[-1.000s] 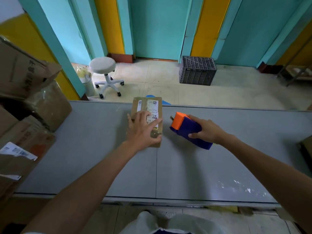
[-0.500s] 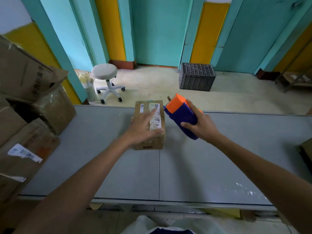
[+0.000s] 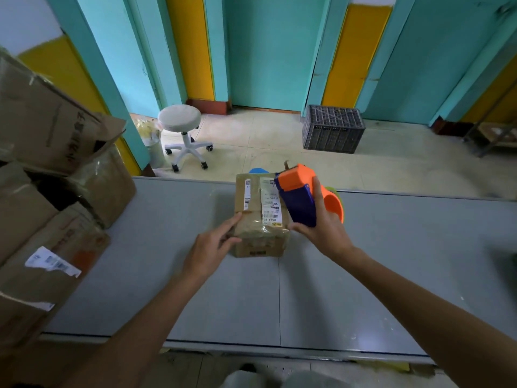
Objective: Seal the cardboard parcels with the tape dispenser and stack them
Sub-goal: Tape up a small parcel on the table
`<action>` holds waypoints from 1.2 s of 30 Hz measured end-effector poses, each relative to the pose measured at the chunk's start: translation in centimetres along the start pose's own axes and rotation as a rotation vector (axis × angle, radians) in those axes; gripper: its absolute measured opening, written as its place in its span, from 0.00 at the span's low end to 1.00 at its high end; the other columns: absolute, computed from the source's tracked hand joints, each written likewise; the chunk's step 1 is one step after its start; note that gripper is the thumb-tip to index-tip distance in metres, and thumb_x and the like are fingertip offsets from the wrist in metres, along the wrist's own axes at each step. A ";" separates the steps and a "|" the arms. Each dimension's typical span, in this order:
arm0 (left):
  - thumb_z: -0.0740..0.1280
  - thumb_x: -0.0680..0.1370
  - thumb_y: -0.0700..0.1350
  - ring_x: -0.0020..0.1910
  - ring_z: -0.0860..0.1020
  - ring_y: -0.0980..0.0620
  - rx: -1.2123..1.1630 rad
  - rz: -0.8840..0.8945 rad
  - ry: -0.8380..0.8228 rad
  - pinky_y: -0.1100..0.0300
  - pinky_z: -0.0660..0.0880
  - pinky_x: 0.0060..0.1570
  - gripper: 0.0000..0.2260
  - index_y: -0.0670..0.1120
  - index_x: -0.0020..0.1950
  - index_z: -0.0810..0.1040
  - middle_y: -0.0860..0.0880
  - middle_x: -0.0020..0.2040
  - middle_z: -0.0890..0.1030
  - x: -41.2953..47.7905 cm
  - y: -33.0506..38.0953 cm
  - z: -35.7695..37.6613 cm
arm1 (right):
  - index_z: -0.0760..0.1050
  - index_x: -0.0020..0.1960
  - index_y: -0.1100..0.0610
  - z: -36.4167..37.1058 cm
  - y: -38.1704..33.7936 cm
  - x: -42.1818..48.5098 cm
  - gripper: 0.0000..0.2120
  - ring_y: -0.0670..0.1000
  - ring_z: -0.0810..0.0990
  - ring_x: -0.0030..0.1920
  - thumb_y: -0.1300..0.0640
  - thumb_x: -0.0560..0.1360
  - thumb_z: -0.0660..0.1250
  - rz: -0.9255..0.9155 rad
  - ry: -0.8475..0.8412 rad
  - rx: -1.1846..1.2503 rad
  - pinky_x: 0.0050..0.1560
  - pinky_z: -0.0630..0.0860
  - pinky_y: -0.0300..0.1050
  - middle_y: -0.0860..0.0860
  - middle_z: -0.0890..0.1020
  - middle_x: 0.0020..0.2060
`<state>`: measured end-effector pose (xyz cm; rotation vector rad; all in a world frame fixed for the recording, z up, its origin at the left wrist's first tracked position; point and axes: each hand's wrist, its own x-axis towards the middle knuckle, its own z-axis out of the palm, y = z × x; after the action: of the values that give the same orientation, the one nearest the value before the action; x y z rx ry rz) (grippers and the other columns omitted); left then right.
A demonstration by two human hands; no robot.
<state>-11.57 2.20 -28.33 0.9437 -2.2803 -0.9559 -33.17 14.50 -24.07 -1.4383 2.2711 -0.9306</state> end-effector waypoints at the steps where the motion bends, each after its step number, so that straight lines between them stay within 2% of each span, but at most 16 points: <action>1: 0.71 0.73 0.39 0.50 0.81 0.54 -0.027 -0.002 -0.009 0.62 0.74 0.56 0.31 0.49 0.71 0.59 0.44 0.53 0.83 0.2 -0.1 -0.1 | 0.34 0.76 0.51 -0.1 0.0 -0.3 0.55 0.57 0.75 0.61 0.47 0.67 0.74 0.019 -0.019 0.045 0.56 0.76 0.51 0.60 0.69 0.67; 3: 0.73 0.70 0.37 0.48 0.80 0.56 -0.069 -0.009 -0.039 0.65 0.73 0.56 0.31 0.46 0.71 0.66 0.43 0.54 0.82 0.6 0.0 -0.4 | 0.30 0.75 0.51 -0.1 0.1 -0.4 0.61 0.55 0.70 0.67 0.47 0.64 0.76 0.026 -0.055 0.102 0.61 0.71 0.46 0.57 0.65 0.71; 6: 0.76 0.68 0.42 0.53 0.79 0.51 -0.028 0.010 -0.105 0.59 0.74 0.59 0.30 0.47 0.68 0.72 0.46 0.58 0.80 1.1 0.0 -0.7 | 0.25 0.72 0.51 0.9 0.2 -0.5 0.65 0.55 0.69 0.68 0.50 0.63 0.79 0.036 -0.117 0.111 0.59 0.64 0.40 0.55 0.65 0.72; 8: 0.76 0.67 0.45 0.56 0.76 0.53 -0.016 -0.007 -0.129 0.63 0.71 0.58 0.29 0.45 0.66 0.71 0.50 0.61 0.77 1.1 0.3 -0.4 | 0.24 0.70 0.48 1.8 0.2 -0.8 0.63 0.55 0.72 0.65 0.54 0.66 0.78 0.093 -0.093 0.123 0.56 0.66 0.40 0.55 0.68 0.69; 10: 0.76 0.66 0.47 0.57 0.75 0.53 -0.038 -0.015 -0.127 0.62 0.71 0.58 0.29 0.43 0.64 0.71 0.50 0.62 0.76 1.1 0.5 0.0 | 0.27 0.72 0.48 2.6 0.0 -1.2 0.58 0.49 0.74 0.60 0.58 0.70 0.75 0.138 -0.015 0.193 0.54 0.68 0.39 0.50 0.71 0.64; 13: 0.75 0.66 0.49 0.59 0.76 0.52 -0.059 -0.010 -0.142 0.60 0.72 0.60 0.26 0.43 0.61 0.72 0.53 0.62 0.75 1.4 0.5 -0.4 | 0.32 0.75 0.52 2.9 -0.3 -1.2 0.53 0.39 0.67 0.58 0.60 0.72 0.72 0.141 0.020 0.240 0.54 0.69 0.36 0.43 0.65 0.61; 16: 0.74 0.68 0.46 0.57 0.77 0.51 -0.024 0.013 -0.138 0.65 0.71 0.57 0.22 0.41 0.59 0.74 0.53 0.60 0.76 1.7 0.5 -0.6 | 0.32 0.75 0.51 3.1 -0.1 -0.9 0.53 0.41 0.68 0.58 0.58 0.72 0.73 0.158 0.031 0.216 0.55 0.72 0.41 0.50 0.68 0.68; 19: 0.74 0.71 0.45 0.53 0.80 0.50 0.056 0.019 -0.037 0.68 0.72 0.49 0.19 0.41 0.58 0.74 0.50 0.58 0.80 1.2 0.9 0.2 | 0.31 0.75 0.48 3.5 -0.4 -0.9 0.53 0.50 0.75 0.59 0.56 0.72 0.72 0.193 0.051 0.184 0.53 0.76 0.47 0.55 0.70 0.67; 22: 0.73 0.71 0.45 0.53 0.78 0.52 0.062 0.020 -0.025 0.69 0.70 0.49 0.19 0.41 0.59 0.74 0.50 0.60 0.79 1.1 1.0 0.4 | 0.32 0.75 0.48 2.9 -0.4 -0.6 0.53 0.51 0.73 0.61 0.57 0.71 0.73 0.213 0.003 0.191 0.53 0.73 0.43 0.54 0.69 0.68; 25: 0.73 0.71 0.43 0.55 0.77 0.53 -0.002 -0.017 -0.082 0.62 0.73 0.55 0.19 0.42 0.59 0.73 0.51 0.59 0.78 1.4 0.6 -0.8 | 0.37 0.76 0.46 1.0 0.0 0.0 0.54 0.47 0.70 0.61 0.57 0.68 0.75 0.231 -0.082 0.246 0.49 0.71 0.35 0.52 0.68 0.69; 28: 0.72 0.72 0.39 0.55 0.79 0.49 -0.062 -0.064 -0.133 0.55 0.75 0.57 0.19 0.44 0.61 0.72 0.50 0.57 0.78 1.1 -0.6 -2.3 | 0.39 0.76 0.44 -0.7 0.3 0.4 0.52 0.44 0.70 0.58 0.58 0.69 0.75 0.208 -0.109 0.262 0.39 0.72 0.30 0.49 0.68 0.67; 30: 0.71 0.72 0.37 0.55 0.79 0.51 -0.081 -0.068 -0.152 0.56 0.75 0.58 0.19 0.48 0.60 0.72 0.50 0.56 0.79 0.5 -1.1 -3.0 | 0.40 0.76 0.44 -1.3 0.4 1.0 0.52 0.45 0.69 0.59 0.58 0.69 0.75 0.202 -0.087 0.233 0.43 0.72 0.33 0.49 0.67 0.68; 32: 0.73 0.71 0.38 0.54 0.79 0.55 -0.098 -0.075 -0.163 0.67 0.74 0.54 0.21 0.54 0.58 0.71 0.53 0.55 0.78 -0.1 -1.0 -3.2 | 0.40 0.76 0.45 -1.4 0.5 1.4 0.51 0.47 0.69 0.60 0.58 0.70 0.74 0.224 -0.072 0.222 0.47 0.74 0.40 0.52 0.67 0.68; 34: 0.75 0.68 0.41 0.50 0.78 0.61 -0.104 -0.081 -0.183 0.75 0.72 0.47 0.24 0.56 0.58 0.69 0.58 0.52 0.77 -0.5 -0.4 -3.3 | 0.40 0.76 0.47 -1.0 0.5 1.4 0.49 0.48 0.70 0.58 0.57 0.71 0.73 0.258 -0.093 0.223 0.49 0.73 0.43 0.53 0.68 0.68; 36: 0.76 0.68 0.44 0.48 0.78 0.62 -0.105 -0.087 -0.169 0.73 0.73 0.46 0.25 0.54 0.59 0.69 0.59 0.51 0.77 -0.7 0.0 -3.1 | 0.39 0.76 0.48 0.0 0.6 1.0 0.48 0.50 0.72 0.58 0.57 0.72 0.72 0.273 -0.116 0.120 0.49 0.74 0.45 0.55 0.69 0.67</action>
<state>-9.09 1.42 -26.49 0.9552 -2.3160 -1.2227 -34.03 13.77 -24.42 -1.0702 2.2144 -0.8579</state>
